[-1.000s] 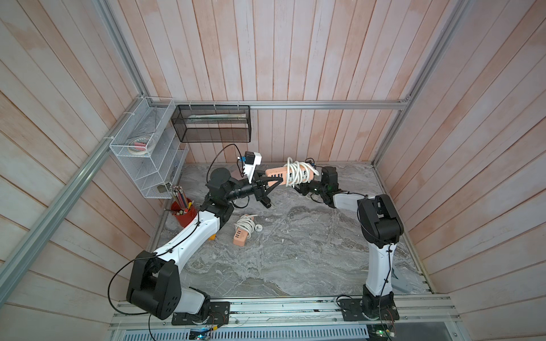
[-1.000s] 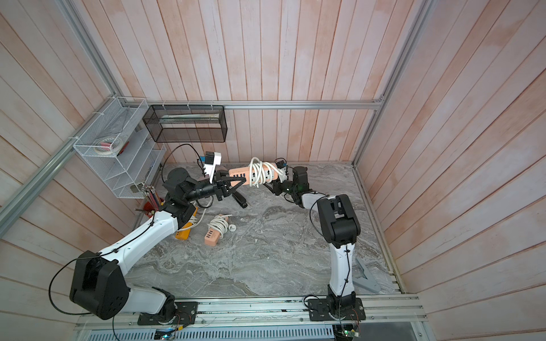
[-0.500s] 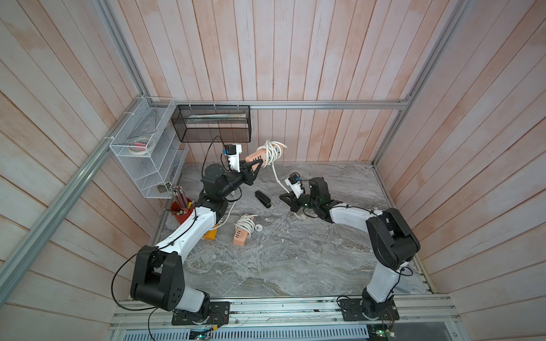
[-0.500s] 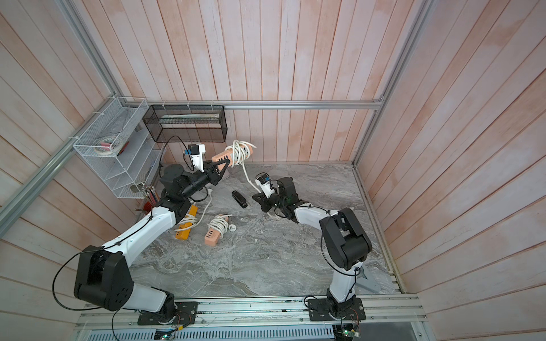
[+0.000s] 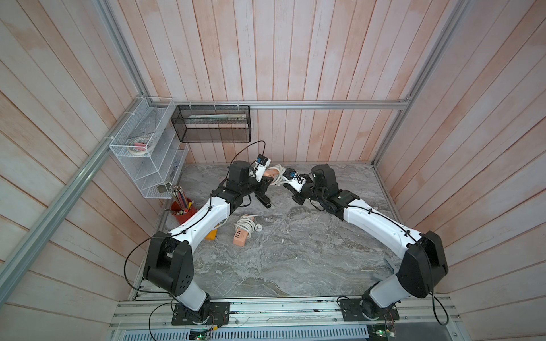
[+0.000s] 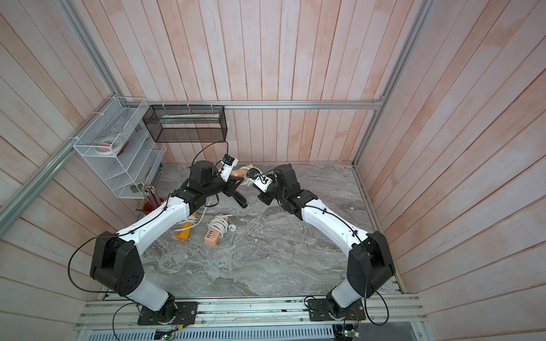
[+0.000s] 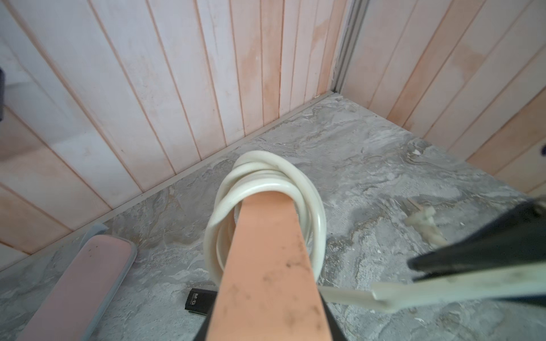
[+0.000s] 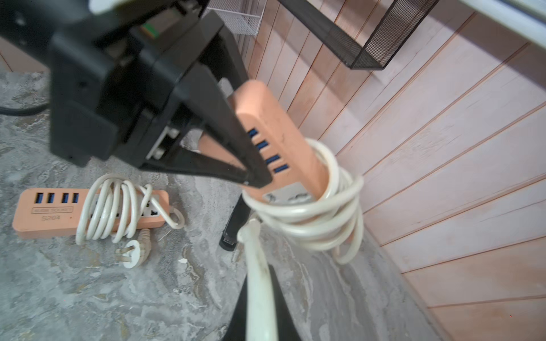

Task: Wrap the cord around the power strip
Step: Wrap the power cord around the power strip.

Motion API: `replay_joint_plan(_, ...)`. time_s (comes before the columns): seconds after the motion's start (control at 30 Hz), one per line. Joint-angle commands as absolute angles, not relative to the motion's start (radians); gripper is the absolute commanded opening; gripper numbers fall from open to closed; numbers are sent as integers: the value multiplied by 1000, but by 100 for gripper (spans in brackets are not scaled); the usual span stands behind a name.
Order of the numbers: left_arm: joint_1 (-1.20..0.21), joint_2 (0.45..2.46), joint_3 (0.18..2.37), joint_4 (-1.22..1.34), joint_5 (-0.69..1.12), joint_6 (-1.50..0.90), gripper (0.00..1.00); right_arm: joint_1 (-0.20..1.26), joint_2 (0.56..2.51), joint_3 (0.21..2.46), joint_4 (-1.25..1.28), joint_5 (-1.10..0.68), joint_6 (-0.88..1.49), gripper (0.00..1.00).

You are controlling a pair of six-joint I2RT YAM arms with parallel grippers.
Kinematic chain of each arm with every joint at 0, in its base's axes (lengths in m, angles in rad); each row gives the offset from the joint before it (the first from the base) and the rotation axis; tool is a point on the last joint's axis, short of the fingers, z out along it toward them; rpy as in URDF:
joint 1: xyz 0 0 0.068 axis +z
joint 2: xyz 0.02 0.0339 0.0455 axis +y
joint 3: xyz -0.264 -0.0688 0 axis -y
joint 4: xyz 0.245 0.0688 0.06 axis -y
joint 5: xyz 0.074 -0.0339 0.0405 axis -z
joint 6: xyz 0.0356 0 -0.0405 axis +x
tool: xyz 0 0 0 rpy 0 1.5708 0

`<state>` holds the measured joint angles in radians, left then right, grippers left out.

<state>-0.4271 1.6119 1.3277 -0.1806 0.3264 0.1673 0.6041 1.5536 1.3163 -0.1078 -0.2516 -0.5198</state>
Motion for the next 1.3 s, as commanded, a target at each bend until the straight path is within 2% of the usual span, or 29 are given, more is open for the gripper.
replay_joint_plan(0.0,-435,1659,1366,-483,508,297,0,570,1554,1467,-93,-223,-664,0)
replay_joint_plan(0.1,-483,1669,1361,-588,717,344,0,538,1621,1563,-122,-209,-734,0)
replay_joint_plan(0.27,-532,1649,1312,-663,959,428,0,512,1748,1704,-295,-266,-871,1)
replay_joint_plan(0.4,-526,1614,1290,-658,1066,457,0,464,1801,1735,-438,-379,-873,13)
replay_joint_plan(0.5,-509,1604,1292,-659,1143,469,0,422,1819,1711,-511,-478,-846,24)
replay_joint_plan(0.6,-486,1586,1286,-638,1234,464,0,384,1815,1635,-513,-571,-815,30)
replay_joint_plan(0.83,-475,1560,1265,-595,1307,431,0,347,1768,1451,-372,-772,-736,35)
replay_joint_plan(0.97,-462,1526,1233,-507,1342,367,0,334,1775,1410,-310,-809,-691,35)
replay_joint_plan(1.07,-436,1487,1178,-327,1362,235,0,327,1775,1368,-273,-823,-661,33)
replay_joint_plan(1.13,-420,1459,1120,-137,1360,96,0,327,1776,1334,-234,-837,-623,25)
replay_joint_plan(1.2,-413,1444,1040,156,1329,-125,0,326,1778,1299,-193,-869,-571,13)
replay_joint_plan(1.27,-412,1448,965,451,1260,-336,0,327,1776,1256,-150,-914,-517,9)
